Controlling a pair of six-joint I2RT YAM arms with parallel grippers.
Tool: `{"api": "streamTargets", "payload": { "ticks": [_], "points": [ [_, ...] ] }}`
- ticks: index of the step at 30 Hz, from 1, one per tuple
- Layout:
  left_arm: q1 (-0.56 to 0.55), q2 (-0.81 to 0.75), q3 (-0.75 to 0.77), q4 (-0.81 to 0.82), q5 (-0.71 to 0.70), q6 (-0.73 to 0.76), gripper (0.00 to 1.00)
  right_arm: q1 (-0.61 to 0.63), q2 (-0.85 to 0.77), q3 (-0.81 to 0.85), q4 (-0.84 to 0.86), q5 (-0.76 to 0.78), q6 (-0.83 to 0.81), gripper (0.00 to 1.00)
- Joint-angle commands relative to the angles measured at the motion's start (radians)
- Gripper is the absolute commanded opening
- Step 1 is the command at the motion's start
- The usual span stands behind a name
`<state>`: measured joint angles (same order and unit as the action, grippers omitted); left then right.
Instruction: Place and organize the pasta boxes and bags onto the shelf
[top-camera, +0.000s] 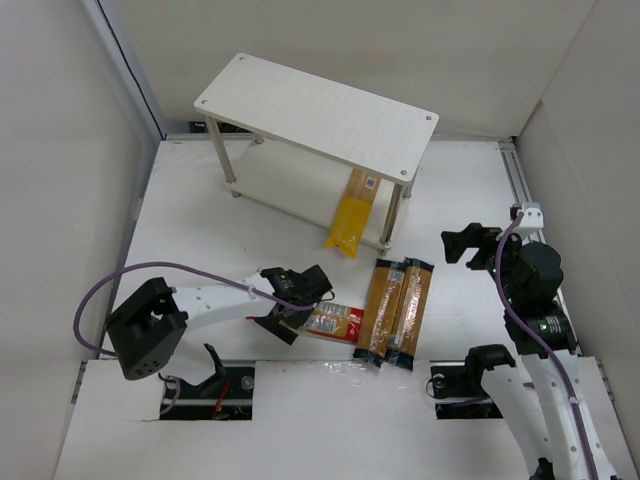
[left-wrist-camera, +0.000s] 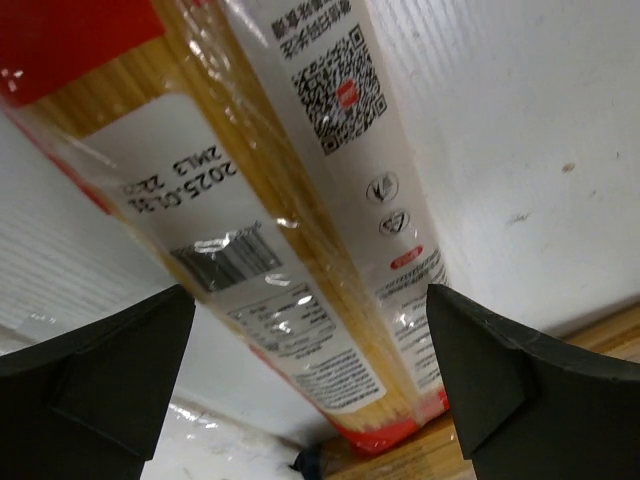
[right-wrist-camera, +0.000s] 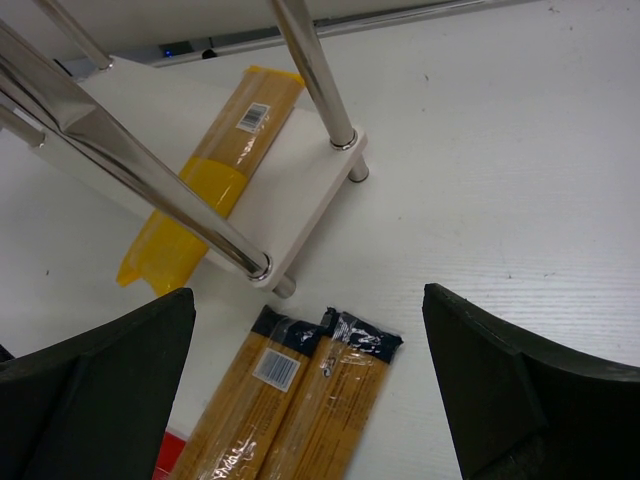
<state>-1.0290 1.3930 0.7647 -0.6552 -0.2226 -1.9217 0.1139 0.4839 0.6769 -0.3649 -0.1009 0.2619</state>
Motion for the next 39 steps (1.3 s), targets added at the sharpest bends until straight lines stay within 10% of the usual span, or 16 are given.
{"api": "streamTargets", "payload": {
  "ticks": [1,11,21,29,34,39],
  "points": [
    [0.036,0.044,-0.008,0.031,-0.115,-0.522,1.00,0.012,-0.001,0.015,0.052,0.003,0.008,1.00],
    [0.110,0.164,0.027,0.155,-0.031,-0.303,0.95,0.012,0.010,0.015,0.052,-0.006,0.008,1.00],
    [0.128,0.299,0.119,0.101,0.031,-0.143,0.00,0.012,-0.073,0.006,0.061,0.066,0.017,1.00],
    [0.086,0.167,0.226,-0.081,-0.221,-0.008,0.00,0.012,-0.097,-0.004,0.061,0.075,0.017,1.00],
    [0.038,0.034,0.286,-0.005,-0.524,0.386,0.00,0.012,-0.097,-0.004,0.070,0.064,0.017,1.00],
    [0.091,-0.129,0.227,0.401,-0.572,0.918,0.00,0.012,-0.097,-0.004,0.070,0.064,0.017,1.00]
  ]
}}
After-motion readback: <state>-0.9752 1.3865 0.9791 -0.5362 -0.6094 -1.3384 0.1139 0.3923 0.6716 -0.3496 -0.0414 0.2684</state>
